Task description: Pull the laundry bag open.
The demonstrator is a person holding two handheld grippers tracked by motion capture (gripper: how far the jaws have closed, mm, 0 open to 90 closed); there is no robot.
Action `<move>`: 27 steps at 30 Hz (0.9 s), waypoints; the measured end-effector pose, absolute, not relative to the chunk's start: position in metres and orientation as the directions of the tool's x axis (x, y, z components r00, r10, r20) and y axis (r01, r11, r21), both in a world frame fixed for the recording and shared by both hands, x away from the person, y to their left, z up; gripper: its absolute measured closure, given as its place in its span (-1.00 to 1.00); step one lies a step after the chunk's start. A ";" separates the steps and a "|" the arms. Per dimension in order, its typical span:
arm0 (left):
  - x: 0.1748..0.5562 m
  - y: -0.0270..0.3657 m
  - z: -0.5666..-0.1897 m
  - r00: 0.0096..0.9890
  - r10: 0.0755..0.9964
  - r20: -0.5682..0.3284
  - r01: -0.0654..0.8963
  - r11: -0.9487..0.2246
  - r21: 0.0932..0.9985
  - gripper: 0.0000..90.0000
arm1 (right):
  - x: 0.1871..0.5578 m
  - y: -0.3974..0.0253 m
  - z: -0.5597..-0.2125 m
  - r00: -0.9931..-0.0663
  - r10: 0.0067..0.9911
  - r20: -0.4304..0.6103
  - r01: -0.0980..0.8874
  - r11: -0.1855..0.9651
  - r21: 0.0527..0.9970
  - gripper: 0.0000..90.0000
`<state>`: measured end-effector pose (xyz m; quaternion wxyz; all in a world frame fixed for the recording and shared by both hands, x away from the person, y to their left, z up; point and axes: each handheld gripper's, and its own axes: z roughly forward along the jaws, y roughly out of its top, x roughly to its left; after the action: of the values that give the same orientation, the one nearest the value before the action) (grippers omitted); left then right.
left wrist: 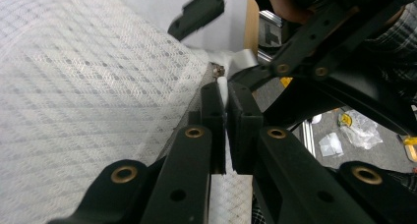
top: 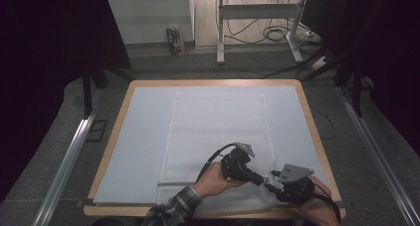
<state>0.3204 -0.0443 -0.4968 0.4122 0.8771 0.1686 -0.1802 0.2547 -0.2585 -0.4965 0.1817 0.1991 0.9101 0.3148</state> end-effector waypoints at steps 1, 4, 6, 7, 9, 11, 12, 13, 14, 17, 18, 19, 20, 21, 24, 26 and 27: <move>0.320 -0.045 -0.497 0.877 0.145 -0.458 0.445 -0.603 0.662 0.94 | 0.255 -0.257 -0.497 -0.856 0.473 -0.209 0.246 0.728 0.640 0.28; 0.321 -0.045 -0.498 0.874 0.148 -0.464 0.453 -0.594 0.665 0.94 | 0.255 -0.255 -0.498 -0.857 0.467 -0.219 0.240 0.737 0.633 0.58; 0.321 -0.044 -0.497 0.875 0.155 -0.458 0.454 -0.591 0.667 0.94 | 0.254 -0.254 -0.499 -0.856 0.468 -0.219 0.244 0.740 0.627 0.78; 0.320 -0.044 -0.497 0.877 0.157 -0.455 0.453 -0.588 0.670 0.94 | 0.253 -0.253 -0.499 -0.855 0.470 -0.220 0.245 0.739 0.627 0.82; 0.319 -0.043 -0.495 0.884 0.163 -0.439 0.444 -0.587 0.676 0.94 | 0.252 -0.254 -0.498 -0.850 0.474 -0.230 0.242 0.739 0.629 0.85; 0.317 -0.042 -0.493 0.892 0.167 -0.419 0.430 -0.594 0.680 0.94 | 0.252 -0.255 -0.497 -0.848 0.480 -0.223 0.246 0.730 0.638 0.86; 0.315 -0.042 -0.493 0.888 0.174 -0.426 0.441 -0.585 0.681 0.95 | 0.252 -0.255 -0.497 -0.848 0.482 -0.221 0.247 0.728 0.639 0.86; 0.315 -0.042 -0.493 0.889 0.172 -0.425 0.439 -0.585 0.682 0.95 | 0.251 -0.255 -0.497 -0.848 0.484 -0.217 0.250 0.725 0.642 0.87; 0.314 -0.041 -0.492 0.892 0.174 -0.417 0.434 -0.590 0.681 0.95 | 0.251 -0.256 -0.496 -0.849 0.482 -0.216 0.247 0.724 0.644 0.87; 0.314 -0.036 -0.492 0.897 0.187 -0.401 0.427 -0.598 0.678 0.95 | 0.250 -0.257 -0.497 -0.843 0.489 -0.224 0.252 0.727 0.638 0.87; 0.315 -0.032 -0.492 0.902 0.183 -0.392 0.418 -0.604 0.679 0.95 | 0.251 -0.259 -0.496 -0.843 0.492 -0.218 0.254 0.721 0.644 0.87; 0.315 -0.031 -0.492 0.897 0.181 -0.403 0.426 -0.595 0.681 0.95 | 0.251 -0.259 -0.496 -0.843 0.493 -0.216 0.254 0.718 0.648 0.87; 0.314 -0.030 -0.492 0.896 0.183 -0.404 0.428 -0.592 0.683 0.95 | 0.250 -0.259 -0.496 -0.843 0.495 -0.210 0.255 0.713 0.653 0.87; 0.314 -0.030 -0.493 0.900 0.181 -0.398 0.422 -0.595 0.684 0.95 | 0.250 -0.258 -0.496 -0.845 0.492 -0.212 0.253 0.715 0.652 0.87; 0.312 -0.029 -0.492 0.903 0.184 -0.389 0.416 -0.601 0.682 0.95 | 0.249 -0.257 -0.496 -0.847 0.487 -0.213 0.253 0.722 0.644 0.87; 0.310 -0.028 -0.492 0.905 0.194 -0.379 0.415 -0.605 0.680 0.94 | 0.249 -0.257 -0.496 -0.844 0.492 -0.212 0.259 0.722 0.642 0.87; 0.311 -0.026 -0.492 0.906 0.193 -0.377 0.411 -0.611 0.677 0.95 | 0.249 -0.258 -0.497 -0.845 0.495 -0.203 0.266 0.718 0.643 0.87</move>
<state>0.3105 -0.0261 -0.4922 0.4069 0.8874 0.1702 -0.1341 0.2489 -0.2575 -0.4967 0.1835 0.2093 0.9086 0.3114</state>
